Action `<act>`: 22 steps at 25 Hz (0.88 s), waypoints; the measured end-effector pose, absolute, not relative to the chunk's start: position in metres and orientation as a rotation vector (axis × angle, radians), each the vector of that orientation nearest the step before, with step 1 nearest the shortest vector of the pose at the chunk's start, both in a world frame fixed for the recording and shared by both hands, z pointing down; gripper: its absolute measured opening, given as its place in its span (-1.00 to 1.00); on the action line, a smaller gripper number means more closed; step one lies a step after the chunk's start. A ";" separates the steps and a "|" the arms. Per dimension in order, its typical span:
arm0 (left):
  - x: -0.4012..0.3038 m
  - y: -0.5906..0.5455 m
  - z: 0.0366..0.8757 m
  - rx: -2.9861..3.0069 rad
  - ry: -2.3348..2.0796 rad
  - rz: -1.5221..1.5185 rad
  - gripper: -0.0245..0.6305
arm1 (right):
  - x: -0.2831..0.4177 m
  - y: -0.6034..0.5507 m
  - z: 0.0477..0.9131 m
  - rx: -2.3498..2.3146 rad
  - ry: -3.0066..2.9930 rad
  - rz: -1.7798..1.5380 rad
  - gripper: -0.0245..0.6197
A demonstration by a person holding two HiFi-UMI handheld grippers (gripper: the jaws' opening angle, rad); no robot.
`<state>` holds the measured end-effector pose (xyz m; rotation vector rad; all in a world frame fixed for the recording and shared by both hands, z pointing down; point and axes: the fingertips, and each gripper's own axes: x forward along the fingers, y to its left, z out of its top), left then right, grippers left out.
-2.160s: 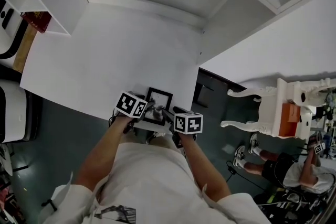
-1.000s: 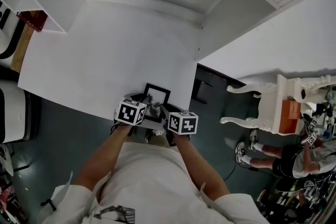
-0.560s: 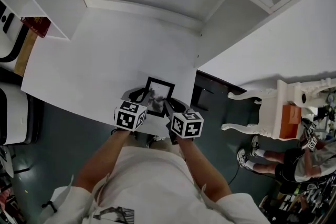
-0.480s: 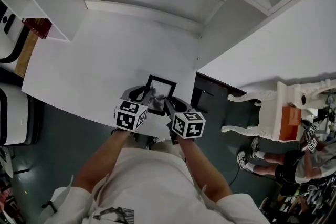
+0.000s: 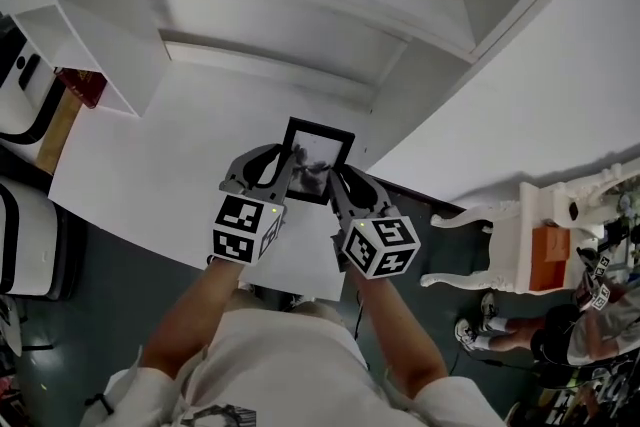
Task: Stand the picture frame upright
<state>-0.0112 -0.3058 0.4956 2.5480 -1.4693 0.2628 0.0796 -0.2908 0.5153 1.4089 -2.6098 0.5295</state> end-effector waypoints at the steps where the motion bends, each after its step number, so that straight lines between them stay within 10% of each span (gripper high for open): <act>1: -0.010 -0.308 0.482 2.568 -1.486 0.245 -0.66 | 0.081 -0.294 0.502 1.413 -2.632 0.486 -0.64; 22: -0.029 -0.296 0.260 2.724 -1.848 -0.135 -0.66 | 0.063 -0.309 0.285 1.241 -2.989 -0.083 -0.64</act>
